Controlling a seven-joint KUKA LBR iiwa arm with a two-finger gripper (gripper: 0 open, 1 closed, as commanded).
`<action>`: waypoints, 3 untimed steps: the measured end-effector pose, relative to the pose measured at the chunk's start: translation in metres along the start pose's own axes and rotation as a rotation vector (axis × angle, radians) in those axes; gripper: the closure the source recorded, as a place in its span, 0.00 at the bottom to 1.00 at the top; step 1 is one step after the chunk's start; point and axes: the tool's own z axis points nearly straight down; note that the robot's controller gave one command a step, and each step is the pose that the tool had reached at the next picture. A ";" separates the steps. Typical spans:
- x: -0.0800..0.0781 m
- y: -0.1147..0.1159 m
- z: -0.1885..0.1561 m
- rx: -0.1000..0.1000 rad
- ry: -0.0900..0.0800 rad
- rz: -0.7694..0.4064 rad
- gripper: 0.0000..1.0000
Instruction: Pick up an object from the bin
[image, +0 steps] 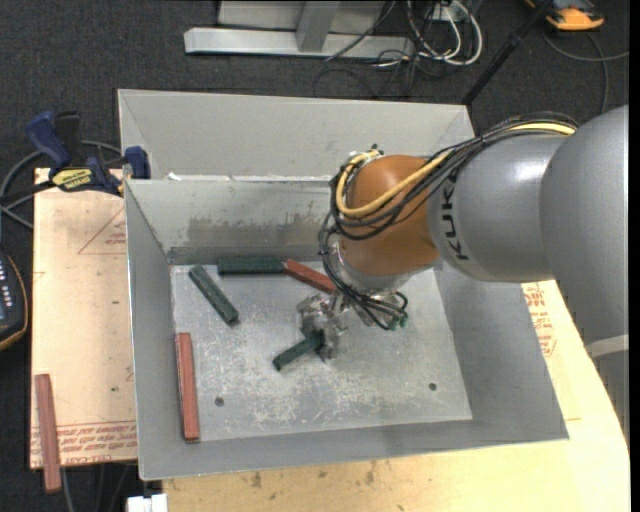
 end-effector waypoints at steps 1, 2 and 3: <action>0.017 0.035 -0.179 0.004 -0.008 -0.025 1.00; 0.019 0.035 -0.174 0.000 0.000 -0.023 0.00; 0.041 0.079 -0.037 -0.004 0.009 -0.315 0.00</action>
Offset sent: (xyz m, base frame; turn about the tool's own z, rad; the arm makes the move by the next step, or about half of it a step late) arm -0.0338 0.0224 0.1743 -0.0248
